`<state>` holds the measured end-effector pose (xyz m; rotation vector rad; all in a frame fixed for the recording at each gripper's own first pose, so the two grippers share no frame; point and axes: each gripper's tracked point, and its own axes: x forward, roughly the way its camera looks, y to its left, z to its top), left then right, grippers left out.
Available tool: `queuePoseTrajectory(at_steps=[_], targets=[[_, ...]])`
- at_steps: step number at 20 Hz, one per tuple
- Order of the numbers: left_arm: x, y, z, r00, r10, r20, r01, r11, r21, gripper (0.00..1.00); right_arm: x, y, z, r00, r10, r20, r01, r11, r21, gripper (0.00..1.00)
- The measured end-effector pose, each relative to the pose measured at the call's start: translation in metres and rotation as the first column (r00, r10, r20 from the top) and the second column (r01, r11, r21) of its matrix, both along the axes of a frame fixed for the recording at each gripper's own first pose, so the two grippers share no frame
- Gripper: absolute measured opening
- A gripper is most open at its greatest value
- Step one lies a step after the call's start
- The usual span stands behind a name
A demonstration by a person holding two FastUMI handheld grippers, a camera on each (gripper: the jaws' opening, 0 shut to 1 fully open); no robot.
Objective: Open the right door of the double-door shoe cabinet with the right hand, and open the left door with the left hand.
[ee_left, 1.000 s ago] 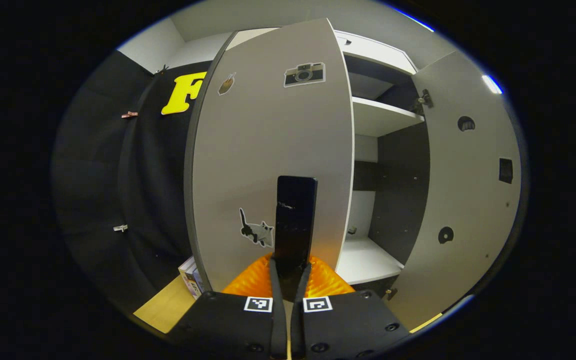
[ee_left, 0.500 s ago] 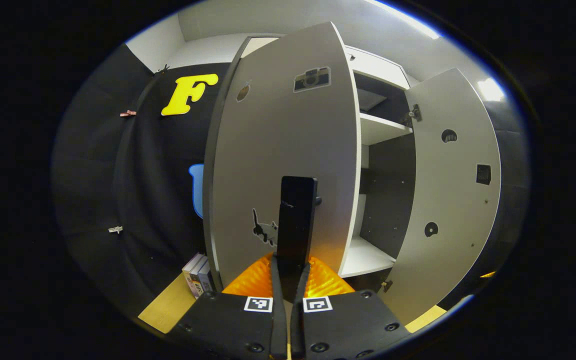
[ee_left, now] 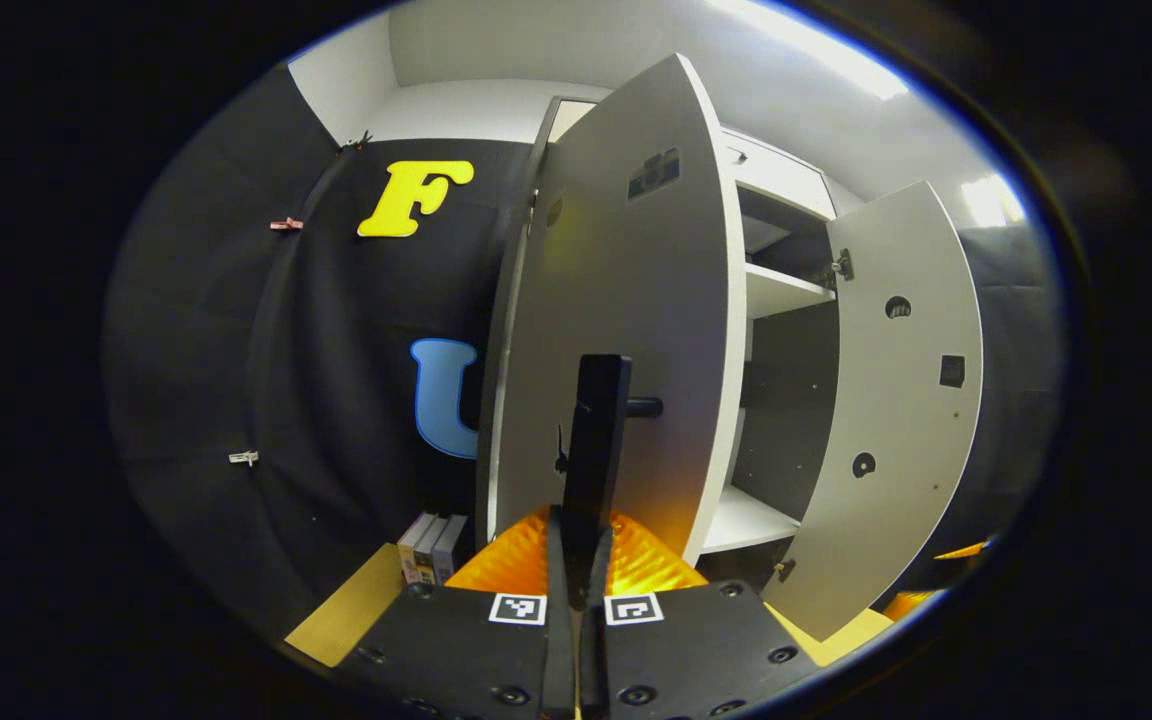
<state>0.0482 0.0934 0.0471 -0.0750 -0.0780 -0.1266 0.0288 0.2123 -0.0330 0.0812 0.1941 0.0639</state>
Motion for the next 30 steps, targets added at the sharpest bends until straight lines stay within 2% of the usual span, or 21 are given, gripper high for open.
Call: queuePoseTrajectory(at_steps=[2, 5, 9, 11, 15, 18, 21, 24, 28, 30], targets=[[-0.002, 0.014, -0.002, 1.000, 0.009, -0.001, -0.009, 0.999, 0.032, 0.07, -0.002, 0.011, -0.003, 1.000, 0.002, -0.005, -0.002, 1.000, -0.001, 0.98], [-0.003, 0.039, -0.003, 0.999, 0.034, -0.007, -0.034, 0.999, 0.032, 0.07, -0.003, 0.021, -0.003, 1.000, -0.006, -0.005, 0.006, 1.000, -0.006, 0.99], [0.004, 0.087, -0.010, 0.993, 0.111, -0.030, -0.109, 0.993, 0.040, 0.06, -0.016, 0.033, -0.011, 1.000, -0.006, -0.026, 0.005, 1.000, -0.025, 0.98], [0.002, 0.088, -0.010, 0.997, 0.064, -0.043, -0.063, 0.998, 0.007, 0.05, -0.018, 0.033, -0.011, 1.000, -0.006, -0.031, 0.005, 1.000, -0.030, 0.99], [0.004, 0.088, -0.009, 0.996, 0.083, -0.031, -0.081, 0.996, 0.034, 0.05, -0.024, 0.030, -0.014, 0.999, -0.007, -0.054, 0.005, 0.999, -0.039, 0.99], [-0.007, 0.090, -0.010, 0.996, 0.079, -0.047, -0.080, 0.997, -0.017, 0.05, -0.027, 0.020, -0.012, 0.998, -0.007, -0.058, 0.005, 0.999, -0.034, 1.00], [-0.026, 0.088, -0.015, 0.992, 0.105, -0.071, -0.109, 0.993, -0.048, 0.05, -0.029, 0.003, -0.011, 0.998, -0.003, -0.055, 0.001, 0.999, -0.042, 0.99], [-0.051, 0.080, -0.020, 0.980, 0.172, -0.104, -0.174, 0.985, -0.011, 0.05, -0.027, -0.017, -0.009, 0.999, 0.010, -0.051, -0.012, 0.999, -0.031, 0.99], [-0.071, 0.029, -0.016, 0.981, 0.180, -0.075, -0.179, 0.984, 0.021, 0.06, -0.022, -0.045, -0.001, 1.000, 0.014, -0.025, -0.014, 1.000, -0.014, 0.99], [-0.079, -0.004, -0.017, 0.984, 0.162, -0.070, -0.161, 0.987, 0.031, 0.20, -0.020, -0.061, 0.006, 1.000, 0.020, 0.006, -0.020, 0.999, -0.025, 0.99]])
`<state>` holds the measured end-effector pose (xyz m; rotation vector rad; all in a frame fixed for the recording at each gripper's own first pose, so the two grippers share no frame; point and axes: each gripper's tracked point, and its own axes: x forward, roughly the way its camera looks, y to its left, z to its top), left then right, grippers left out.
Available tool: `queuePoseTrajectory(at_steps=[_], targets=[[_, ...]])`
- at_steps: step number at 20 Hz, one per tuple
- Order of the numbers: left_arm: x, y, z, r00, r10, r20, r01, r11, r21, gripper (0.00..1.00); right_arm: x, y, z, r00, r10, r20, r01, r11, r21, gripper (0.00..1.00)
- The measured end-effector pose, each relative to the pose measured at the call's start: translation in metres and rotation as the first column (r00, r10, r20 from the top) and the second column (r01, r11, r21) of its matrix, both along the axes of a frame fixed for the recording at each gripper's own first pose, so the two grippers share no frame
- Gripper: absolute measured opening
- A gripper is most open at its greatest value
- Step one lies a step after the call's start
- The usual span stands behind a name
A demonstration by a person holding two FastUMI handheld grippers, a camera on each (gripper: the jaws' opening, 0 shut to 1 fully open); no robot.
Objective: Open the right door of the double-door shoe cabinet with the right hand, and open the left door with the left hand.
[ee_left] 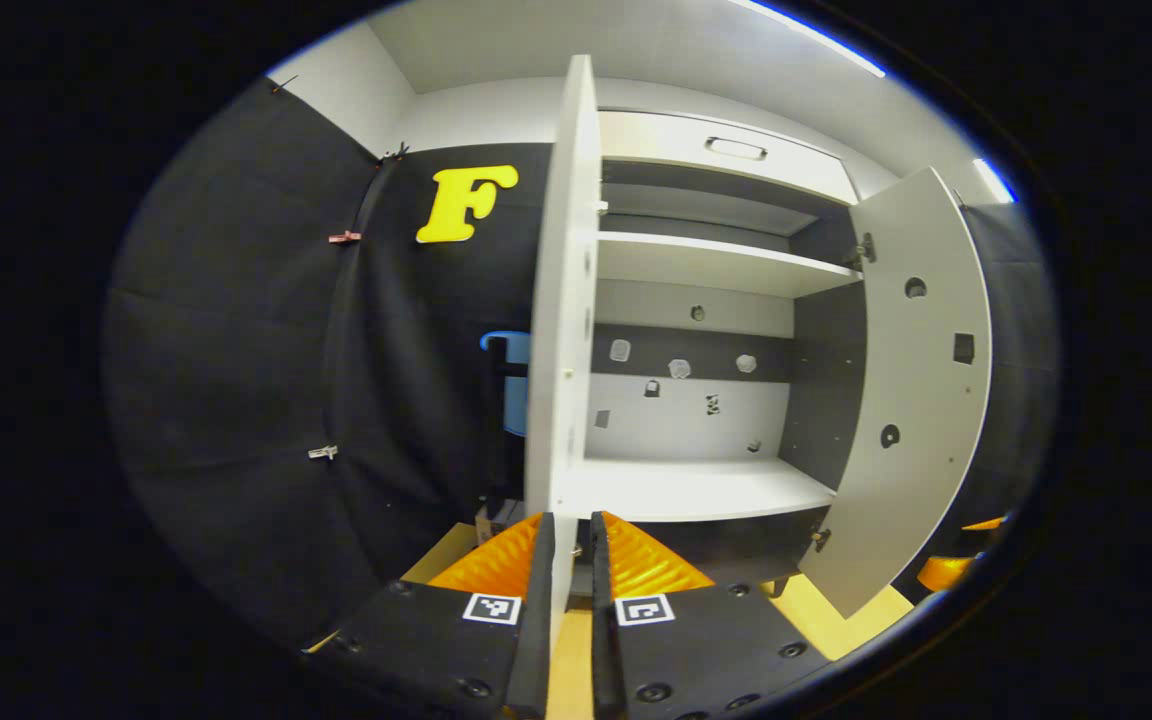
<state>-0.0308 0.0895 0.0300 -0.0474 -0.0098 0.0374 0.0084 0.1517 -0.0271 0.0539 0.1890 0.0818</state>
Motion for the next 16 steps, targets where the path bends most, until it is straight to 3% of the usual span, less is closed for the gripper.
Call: queuePoseTrajectory(at_steps=[2, 3, 4, 7, 8, 9, 16], targets=[[-0.012, -0.030, -0.006, 1.000, -0.011, -0.006, 0.011, 1.000, -0.003, 0.36, 0.002, -0.015, 0.008, 1.000, 0.009, 0.030, -0.009, 1.000, -0.015, 0.99], [-0.016, -0.041, -0.010, 1.000, -0.001, -0.010, 0.001, 1.000, -0.002, 0.53, 0.004, -0.021, 0.014, 0.999, 0.015, 0.046, -0.015, 1.000, -0.012, 0.99], [-0.021, -0.052, -0.012, 1.000, 0.011, -0.013, -0.011, 1.000, 0.002, 0.56, 0.005, -0.026, 0.019, 0.998, 0.023, 0.057, -0.023, 1.000, -0.002, 0.99], [-0.028, -0.079, -0.014, 0.999, 0.047, 0.004, -0.047, 0.998, 0.033, 0.89, 0.009, -0.039, 0.025, 0.996, 0.047, 0.073, -0.049, 0.998, 0.030, 0.99], [-0.033, -0.083, -0.012, 0.998, 0.062, 0.018, -0.062, 0.997, 0.050, 0.94, 0.010, -0.044, 0.027, 0.995, 0.049, 0.081, -0.052, 0.998, 0.040, 0.99], [-0.038, -0.087, -0.013, 0.997, 0.070, 0.023, -0.071, 0.995, 0.065, 0.98, 0.012, -0.048, 0.027, 0.995, 0.046, 0.089, -0.050, 0.998, 0.049, 0.99], [-0.047, -0.095, -0.016, 0.999, 0.030, 0.045, -0.034, 0.996, 0.084, 0.98, 0.010, -0.051, 0.020, 0.994, -0.008, 0.108, 0.001, 0.998, 0.065, 0.99]])
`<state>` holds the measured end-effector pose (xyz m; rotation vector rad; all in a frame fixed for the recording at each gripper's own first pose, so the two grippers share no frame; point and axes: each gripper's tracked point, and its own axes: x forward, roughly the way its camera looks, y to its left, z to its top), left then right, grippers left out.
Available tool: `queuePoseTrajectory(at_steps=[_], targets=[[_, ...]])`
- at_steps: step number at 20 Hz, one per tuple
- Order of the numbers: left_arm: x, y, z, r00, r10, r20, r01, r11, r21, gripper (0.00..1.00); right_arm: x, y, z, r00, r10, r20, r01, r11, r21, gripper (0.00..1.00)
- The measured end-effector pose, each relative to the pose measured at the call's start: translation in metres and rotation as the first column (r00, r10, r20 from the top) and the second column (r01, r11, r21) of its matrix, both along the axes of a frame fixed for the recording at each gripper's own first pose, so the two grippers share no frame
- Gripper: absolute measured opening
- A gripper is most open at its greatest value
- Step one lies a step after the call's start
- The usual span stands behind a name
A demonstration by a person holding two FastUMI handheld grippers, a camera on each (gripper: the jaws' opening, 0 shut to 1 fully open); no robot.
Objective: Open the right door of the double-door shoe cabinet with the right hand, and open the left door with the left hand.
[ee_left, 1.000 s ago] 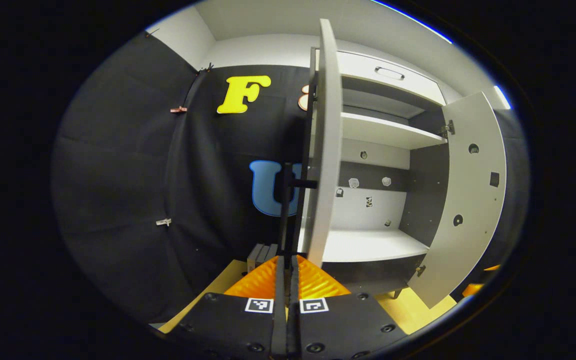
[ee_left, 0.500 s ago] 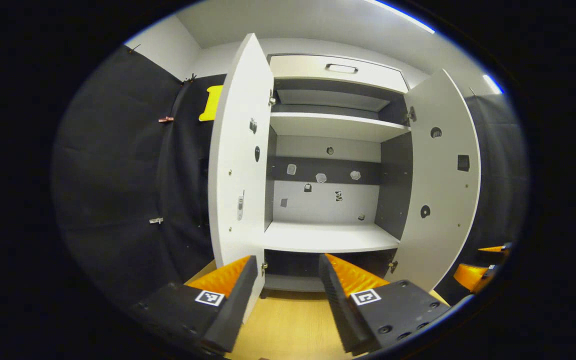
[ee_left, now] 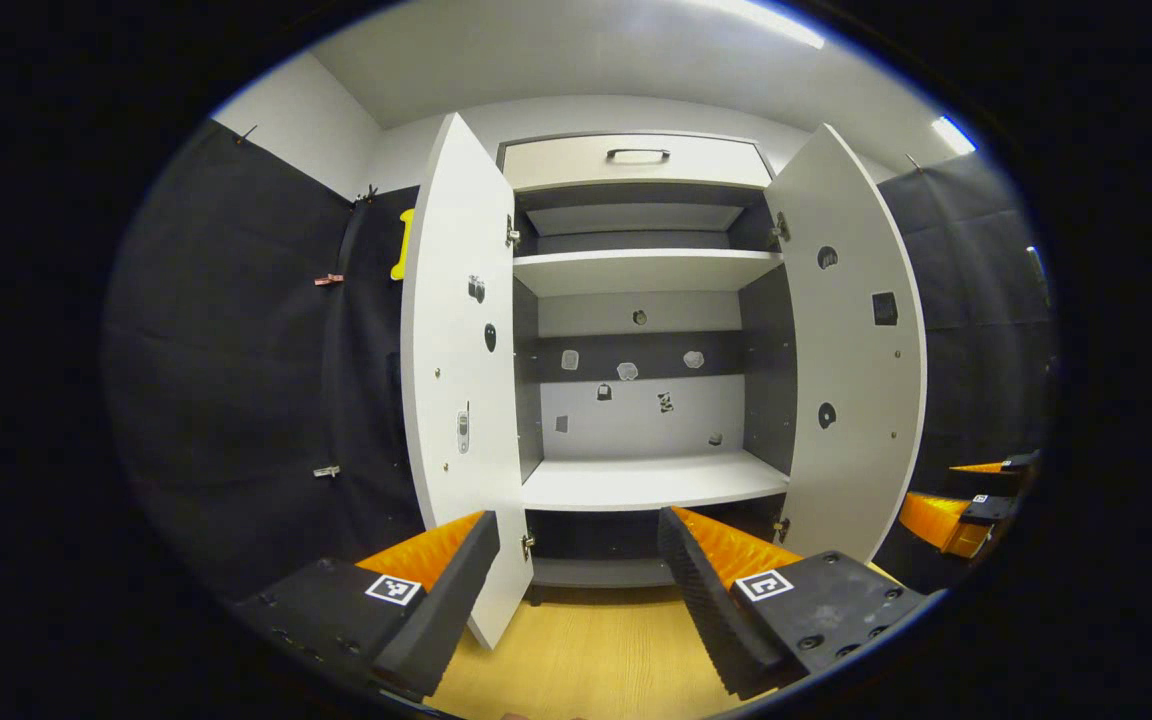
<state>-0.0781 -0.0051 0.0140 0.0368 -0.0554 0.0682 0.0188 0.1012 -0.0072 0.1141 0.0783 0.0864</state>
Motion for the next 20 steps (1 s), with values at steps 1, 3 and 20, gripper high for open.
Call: queuePoseTrajectory(at_steps=[1, 3, 20], targets=[[0.000, 0.002, -0.004, 1.000, 0.000, -0.004, -0.001, 1.000, -0.017, 0.99, -0.002, 0.004, -0.002, 1.000, 0.007, -0.006, -0.007, 1.000, 0.000, 0.99], [0.002, 0.005, -0.014, 1.000, -0.004, -0.016, 0.003, 0.999, -0.053, 0.98, -0.006, 0.006, 0.000, 1.000, 0.010, 0.012, -0.009, 1.000, -0.013, 0.99], [-0.019, 0.022, -0.039, 1.000, -0.018, 0.002, 0.018, 1.000, 0.007, 0.98, -0.017, 0.028, 0.001, 0.998, 0.001, 0.061, 0.002, 0.999, -0.051, 0.99]])
